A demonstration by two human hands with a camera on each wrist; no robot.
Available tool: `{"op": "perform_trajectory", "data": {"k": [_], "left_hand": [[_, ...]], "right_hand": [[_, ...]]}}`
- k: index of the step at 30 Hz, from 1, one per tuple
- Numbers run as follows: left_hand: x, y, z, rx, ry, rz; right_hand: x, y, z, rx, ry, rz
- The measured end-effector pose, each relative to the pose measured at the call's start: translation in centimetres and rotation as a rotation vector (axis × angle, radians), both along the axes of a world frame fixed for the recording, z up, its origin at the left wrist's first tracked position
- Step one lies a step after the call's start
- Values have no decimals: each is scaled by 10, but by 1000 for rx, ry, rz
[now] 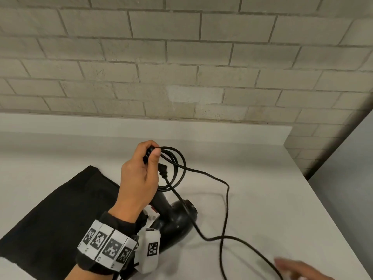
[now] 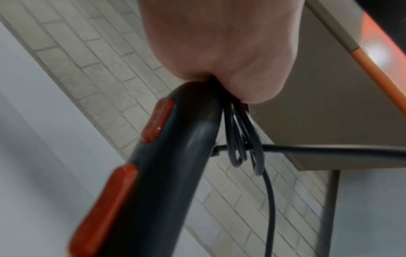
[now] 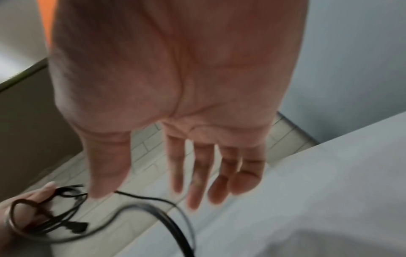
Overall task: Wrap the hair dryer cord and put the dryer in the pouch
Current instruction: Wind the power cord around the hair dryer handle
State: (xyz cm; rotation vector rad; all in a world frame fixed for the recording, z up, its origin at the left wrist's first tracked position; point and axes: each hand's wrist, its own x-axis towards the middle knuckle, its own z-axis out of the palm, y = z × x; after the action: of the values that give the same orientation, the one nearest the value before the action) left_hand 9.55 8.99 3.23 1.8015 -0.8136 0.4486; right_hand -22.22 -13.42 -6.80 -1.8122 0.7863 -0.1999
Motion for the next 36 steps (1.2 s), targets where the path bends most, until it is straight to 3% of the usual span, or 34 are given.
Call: {"op": "perform_trajectory", "data": {"k": [3, 4, 7, 11, 15, 19, 23, 26, 29, 33, 36], "left_hand": [[-9, -9, 2, -11, -16, -41], [-12, -12, 2, -13, -20, -59], [-23, -20, 5, -6, -39, -111], [-33, -27, 7, 23, -46, -158], [-28, -25, 7, 7, -31, -133], [-17, -18, 6, -13, -18, -80], [-17, -17, 6, -13, -1, -84], [-24, -21, 6, 0, -6, -113], [-34, -24, 8, 12, -7, -165], [-44, -26, 10, 38, -25, -202], [-46, -25, 11, 69, -17, -202]], "right_hand": [[41, 28, 39, -356, -69, -2], [53, 44, 46, -373, -121, 52], [103, 81, 66, -278, -307, 159], [146, 109, 89, -123, -373, 299], [129, 97, 90, -53, -405, 346], [73, 57, 70, -82, -456, 249], [36, 26, 40, -265, -235, 172], [47, 24, 40, -512, -178, 165], [73, 35, 48, -604, -269, 71], [116, 62, 82, -648, -391, 68], [137, 74, 97, -527, -271, 248]]}}
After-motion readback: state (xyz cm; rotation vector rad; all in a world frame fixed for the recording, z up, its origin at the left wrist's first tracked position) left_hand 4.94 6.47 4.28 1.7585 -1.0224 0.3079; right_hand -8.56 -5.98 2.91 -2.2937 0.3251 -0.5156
